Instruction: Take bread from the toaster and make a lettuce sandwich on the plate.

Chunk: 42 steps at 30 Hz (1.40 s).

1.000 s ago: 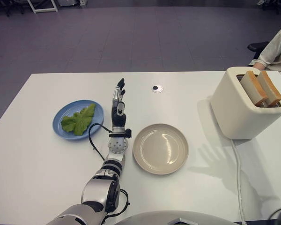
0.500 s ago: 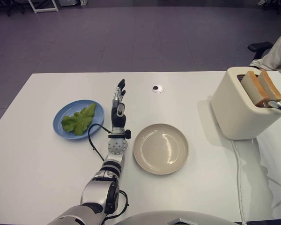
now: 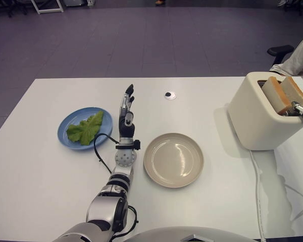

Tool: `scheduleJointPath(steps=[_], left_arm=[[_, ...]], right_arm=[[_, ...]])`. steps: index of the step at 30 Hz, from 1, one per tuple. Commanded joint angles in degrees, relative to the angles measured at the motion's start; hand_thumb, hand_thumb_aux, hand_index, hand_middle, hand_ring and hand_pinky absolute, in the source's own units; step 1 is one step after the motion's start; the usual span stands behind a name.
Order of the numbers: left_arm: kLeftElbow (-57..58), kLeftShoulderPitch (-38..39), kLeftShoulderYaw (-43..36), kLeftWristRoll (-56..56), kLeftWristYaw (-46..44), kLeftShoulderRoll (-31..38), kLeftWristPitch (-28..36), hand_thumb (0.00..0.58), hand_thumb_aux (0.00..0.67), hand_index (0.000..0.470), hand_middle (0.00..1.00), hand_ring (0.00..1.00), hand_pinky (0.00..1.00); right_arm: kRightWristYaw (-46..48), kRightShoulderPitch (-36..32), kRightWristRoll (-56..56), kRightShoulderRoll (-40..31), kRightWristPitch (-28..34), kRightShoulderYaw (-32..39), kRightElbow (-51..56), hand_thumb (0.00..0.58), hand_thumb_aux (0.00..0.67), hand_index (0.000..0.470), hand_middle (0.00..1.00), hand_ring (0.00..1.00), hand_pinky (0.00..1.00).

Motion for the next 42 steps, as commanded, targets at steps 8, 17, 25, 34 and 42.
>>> scheduleJointPath(steps=[8,17,25,34,42], left_arm=[[-0.8,0.8,-0.1,-0.2,-0.6,0.2,1.4,0.000,0.000,0.000,0.00,0.00,0.00],[-0.1,0.2,0.4,-0.1,0.1,0.5,1.7,0.000,0.000,0.000,0.00,0.00,0.00],[0.5,-1.0,0.5,-0.3,0.5,0.4,1.3,0.000,0.000,0.000,0.00,0.00,0.00],[-3.3,-2.8,2.6,-2.1,0.3,3.0,-0.6,0.000,0.000,0.000,0.00,0.00,0.00],[-18.1,3.6,6.9,-1.6,0.4,10.1,1.3,0.000,0.000,0.000,0.00,0.00,0.00]], right_arm=[[-3.9,-2.1,3.1,3.9,0.1,-0.9,-4.4,0.580,0.670,0.470,1.00,1.00,1.00],[-16.8,-6.1,8.1,6.6,-3.7,-10.4,-12.0,0.580,0.670,0.470,1.00,1.00,1.00],[3.4,-2.8,21.6,18.5,-3.0,6.9,-37.0,0.580,0.670,0.470,1.00,1.00,1.00],[29.3,1.9,30.2,26.3,-4.2,26.0,-24.0,0.580,0.670,0.470,1.00,1.00,1.00],[33.1,2.8,25.3,27.2,-3.9,26.4,-16.2,0.580,0.670,0.470,1.00,1.00,1.00]])
